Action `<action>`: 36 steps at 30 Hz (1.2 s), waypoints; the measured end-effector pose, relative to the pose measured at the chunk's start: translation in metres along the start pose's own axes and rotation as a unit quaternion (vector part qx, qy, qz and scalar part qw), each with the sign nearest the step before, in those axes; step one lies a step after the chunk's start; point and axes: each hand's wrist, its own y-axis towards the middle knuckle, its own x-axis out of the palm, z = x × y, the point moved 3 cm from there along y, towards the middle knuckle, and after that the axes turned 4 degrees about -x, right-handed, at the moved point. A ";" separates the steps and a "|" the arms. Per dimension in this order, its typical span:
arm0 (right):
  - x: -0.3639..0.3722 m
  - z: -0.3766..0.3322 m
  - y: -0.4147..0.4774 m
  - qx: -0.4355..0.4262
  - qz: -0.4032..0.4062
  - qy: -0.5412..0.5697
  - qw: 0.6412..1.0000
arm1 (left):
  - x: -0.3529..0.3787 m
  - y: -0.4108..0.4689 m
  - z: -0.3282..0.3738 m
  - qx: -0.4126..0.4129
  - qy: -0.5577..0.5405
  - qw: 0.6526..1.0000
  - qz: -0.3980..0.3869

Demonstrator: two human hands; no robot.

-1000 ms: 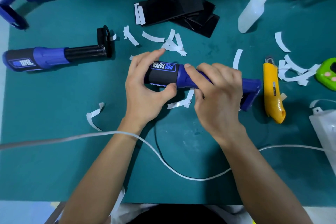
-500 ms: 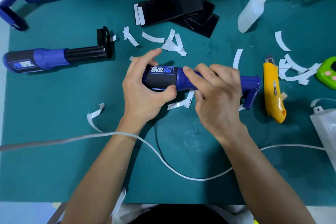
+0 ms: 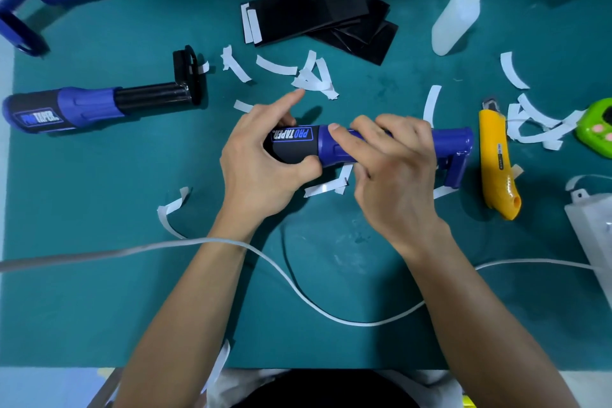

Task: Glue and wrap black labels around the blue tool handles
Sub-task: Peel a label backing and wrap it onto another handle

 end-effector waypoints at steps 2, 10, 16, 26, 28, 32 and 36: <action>-0.001 0.001 0.001 0.011 -0.004 0.011 1.000 | 0.002 -0.001 0.002 0.003 0.012 1.000 0.009; -0.001 0.008 0.001 0.041 -0.015 0.026 0.999 | 0.003 -0.004 0.004 0.074 0.060 0.995 -0.020; 0.000 0.013 0.000 0.045 -0.017 0.043 0.998 | 0.007 -0.006 0.005 0.080 0.076 0.994 -0.010; 0.000 0.010 -0.001 0.049 -0.027 0.058 0.997 | 0.006 -0.006 0.007 0.059 0.045 0.997 0.013; 0.000 0.011 -0.001 0.053 -0.029 0.068 0.996 | 0.006 -0.006 0.007 0.057 0.040 0.998 0.014; 0.000 0.012 0.000 0.062 -0.035 0.072 0.995 | 0.003 -0.005 0.006 0.077 0.055 0.995 0.008; -0.002 0.012 0.000 0.070 -0.033 0.067 0.995 | 0.005 -0.006 0.006 0.120 0.113 0.986 0.010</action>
